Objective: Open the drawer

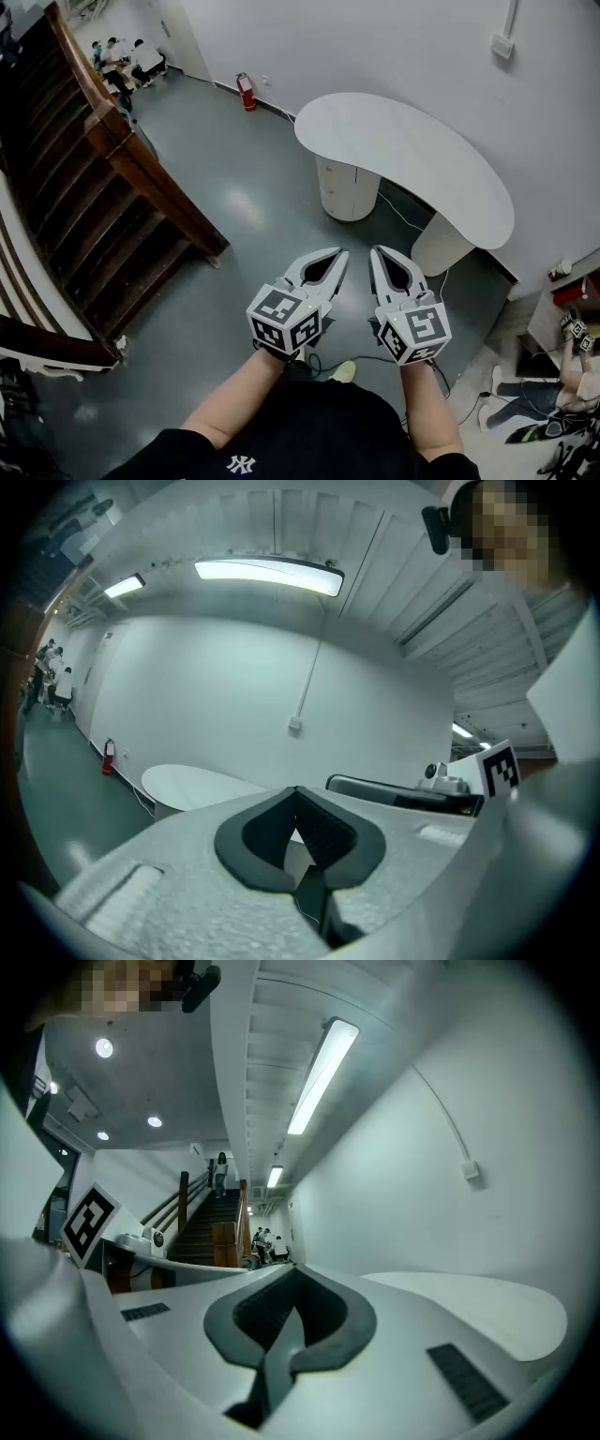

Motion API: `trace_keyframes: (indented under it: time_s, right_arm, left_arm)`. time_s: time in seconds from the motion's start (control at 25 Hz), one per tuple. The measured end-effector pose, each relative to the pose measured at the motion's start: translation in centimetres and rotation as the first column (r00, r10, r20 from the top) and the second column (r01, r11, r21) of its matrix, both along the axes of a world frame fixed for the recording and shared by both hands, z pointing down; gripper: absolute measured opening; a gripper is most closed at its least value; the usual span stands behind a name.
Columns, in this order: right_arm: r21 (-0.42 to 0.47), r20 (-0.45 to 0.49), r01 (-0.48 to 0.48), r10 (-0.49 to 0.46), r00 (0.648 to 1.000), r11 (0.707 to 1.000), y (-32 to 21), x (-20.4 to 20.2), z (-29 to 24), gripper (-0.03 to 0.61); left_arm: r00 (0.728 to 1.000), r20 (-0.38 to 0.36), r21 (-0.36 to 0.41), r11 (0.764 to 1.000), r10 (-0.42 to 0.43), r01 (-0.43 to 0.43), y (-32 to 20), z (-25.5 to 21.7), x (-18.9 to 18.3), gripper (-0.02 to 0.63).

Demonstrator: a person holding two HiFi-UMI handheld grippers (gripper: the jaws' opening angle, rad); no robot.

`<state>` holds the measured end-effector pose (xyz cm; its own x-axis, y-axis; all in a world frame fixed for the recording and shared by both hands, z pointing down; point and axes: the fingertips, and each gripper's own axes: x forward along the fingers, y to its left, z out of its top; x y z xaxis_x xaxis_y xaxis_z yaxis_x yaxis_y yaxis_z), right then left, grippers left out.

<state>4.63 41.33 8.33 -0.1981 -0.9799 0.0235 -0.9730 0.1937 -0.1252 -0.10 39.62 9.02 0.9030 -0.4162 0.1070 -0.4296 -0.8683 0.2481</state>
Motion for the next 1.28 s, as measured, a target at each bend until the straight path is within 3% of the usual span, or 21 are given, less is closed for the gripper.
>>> trace_keyframes:
  time_s: [0.44, 0.8, 1.28]
  right_arm:
    - [0.004, 0.029, 0.026, -0.026, 0.999, 1.000, 0.5, 0.1, 0.0, 0.014]
    - [0.044, 0.305, 0.038, -0.050, 0.951, 0.998, 1.1, 4.0, 0.3, 0.015]
    - [0.029, 0.307, 0.068, -0.074, 0.949, 0.997, -1.6, 4.8, 1.2, 0.015]
  left_arm:
    - [1.000, 0.014, 0.003, 1.000, 0.013, -0.013, 0.8, 0.1, 0.8, 0.006]
    - [0.997, 0.036, 0.022, 0.998, -0.063, 0.063, -1.2, 0.1, -0.1, 0.006]
    - [0.993, 0.056, -0.010, 0.994, -0.104, 0.105, -3.9, 1.7, 0.6, 0.006]
